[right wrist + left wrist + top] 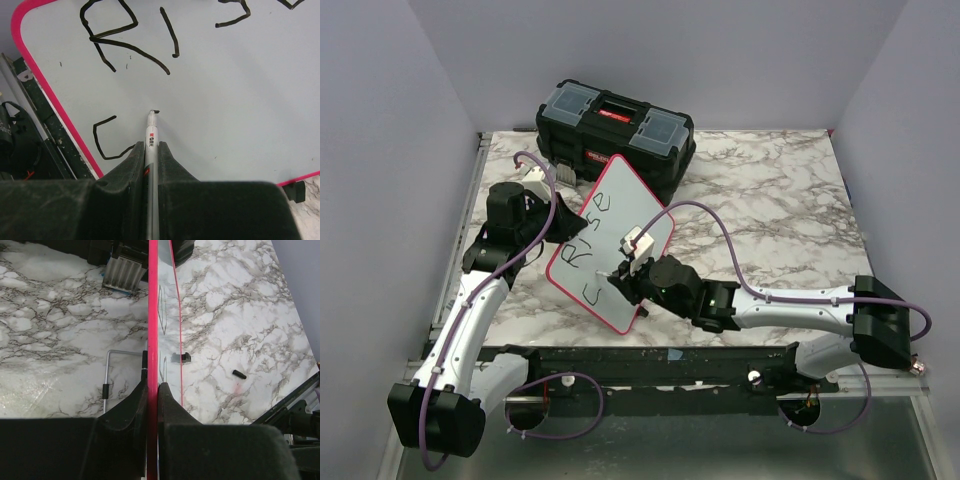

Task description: Write a sentence on the whiteboard

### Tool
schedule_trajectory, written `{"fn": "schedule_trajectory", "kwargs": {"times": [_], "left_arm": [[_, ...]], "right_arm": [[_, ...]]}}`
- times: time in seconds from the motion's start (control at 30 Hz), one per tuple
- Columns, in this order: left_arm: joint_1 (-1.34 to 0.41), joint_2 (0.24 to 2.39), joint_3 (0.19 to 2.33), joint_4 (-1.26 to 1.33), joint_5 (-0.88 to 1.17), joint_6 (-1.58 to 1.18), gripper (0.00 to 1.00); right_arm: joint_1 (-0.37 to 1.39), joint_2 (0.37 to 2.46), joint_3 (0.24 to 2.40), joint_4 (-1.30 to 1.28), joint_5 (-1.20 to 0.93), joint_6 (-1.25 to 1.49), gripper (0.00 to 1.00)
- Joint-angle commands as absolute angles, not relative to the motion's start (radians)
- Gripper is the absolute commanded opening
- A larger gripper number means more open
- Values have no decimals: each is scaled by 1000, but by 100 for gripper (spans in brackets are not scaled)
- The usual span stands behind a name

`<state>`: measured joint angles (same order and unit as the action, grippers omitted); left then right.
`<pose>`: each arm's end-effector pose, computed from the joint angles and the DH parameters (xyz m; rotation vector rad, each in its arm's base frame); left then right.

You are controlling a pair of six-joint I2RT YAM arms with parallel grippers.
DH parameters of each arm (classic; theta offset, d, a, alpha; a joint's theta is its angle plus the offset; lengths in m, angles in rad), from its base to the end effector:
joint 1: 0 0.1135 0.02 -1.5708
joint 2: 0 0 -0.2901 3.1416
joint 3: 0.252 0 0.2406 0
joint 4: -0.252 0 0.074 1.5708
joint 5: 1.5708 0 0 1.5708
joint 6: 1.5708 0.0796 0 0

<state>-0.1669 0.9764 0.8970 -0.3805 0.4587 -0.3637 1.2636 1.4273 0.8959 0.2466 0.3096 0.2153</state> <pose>0.2159 -0.0721 0.3306 0.0942 2.0698 -0.7956 0.1300 0.3297 0.2922 -0.7566 1.7516 0.7383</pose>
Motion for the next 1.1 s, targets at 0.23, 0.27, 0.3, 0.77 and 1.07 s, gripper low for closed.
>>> {"fn": "schedule_trajectory", "kwargs": {"times": [0.23, 0.27, 0.3, 0.77, 1.07], "left_arm": [[-183, 973, 905, -411, 423, -272, 0], [-183, 973, 905, -412, 423, -272, 0], [-183, 973, 905, -413, 423, -272, 0], [-183, 974, 907, -411, 422, -272, 0], [-182, 974, 907, -411, 428, -272, 0]], "right_arm": [[1263, 1442, 877, 276, 202, 237, 1], [1264, 1440, 870, 275, 198, 240, 1], [1263, 1439, 865, 274, 196, 243, 1], [1264, 1414, 794, 256, 207, 271, 1], [1264, 1412, 793, 236, 268, 274, 1]]}}
